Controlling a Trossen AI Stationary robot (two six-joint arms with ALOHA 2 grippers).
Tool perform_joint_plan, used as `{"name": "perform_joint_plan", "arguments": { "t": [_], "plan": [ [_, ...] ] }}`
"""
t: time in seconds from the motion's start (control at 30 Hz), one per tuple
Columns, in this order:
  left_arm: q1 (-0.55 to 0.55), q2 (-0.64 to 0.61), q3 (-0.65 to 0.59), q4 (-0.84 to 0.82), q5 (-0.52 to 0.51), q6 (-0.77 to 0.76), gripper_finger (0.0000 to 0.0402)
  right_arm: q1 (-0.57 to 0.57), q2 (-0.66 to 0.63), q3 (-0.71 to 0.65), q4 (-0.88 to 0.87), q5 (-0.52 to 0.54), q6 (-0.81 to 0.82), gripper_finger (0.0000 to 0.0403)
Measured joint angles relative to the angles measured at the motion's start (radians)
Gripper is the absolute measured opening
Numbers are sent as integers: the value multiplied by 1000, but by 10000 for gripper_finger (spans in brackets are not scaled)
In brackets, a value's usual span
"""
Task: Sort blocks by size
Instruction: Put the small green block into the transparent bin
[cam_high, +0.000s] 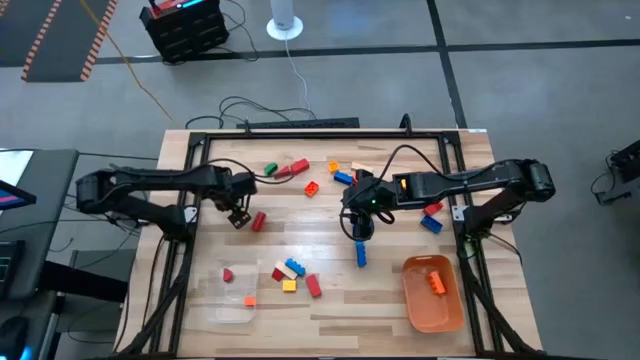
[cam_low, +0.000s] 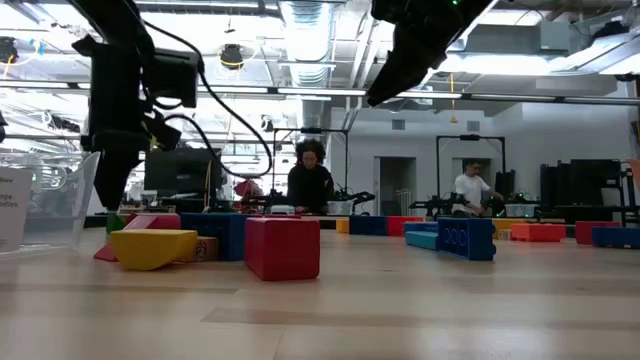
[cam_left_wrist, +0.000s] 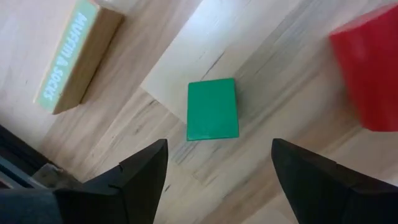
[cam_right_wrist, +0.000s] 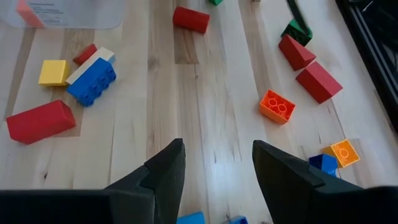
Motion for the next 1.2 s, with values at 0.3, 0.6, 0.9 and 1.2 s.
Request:
{"name": "perform_joint_plan", "arguments": {
  "t": [0.3,0.6,0.9,1.2],
  "plan": [
    [5,111,0,68,-23,67,282,1,0,0,16,0,0,217],
    [63,143,-30,100,-9,93,258,1,0,0,16,0,-5,217],
    [63,138,-33,135,-4,112,197,1,0,0,16,0,-5,217],
    [64,138,10,135,14,145,130,1,0,0,16,0,0,217]
  ]
}}
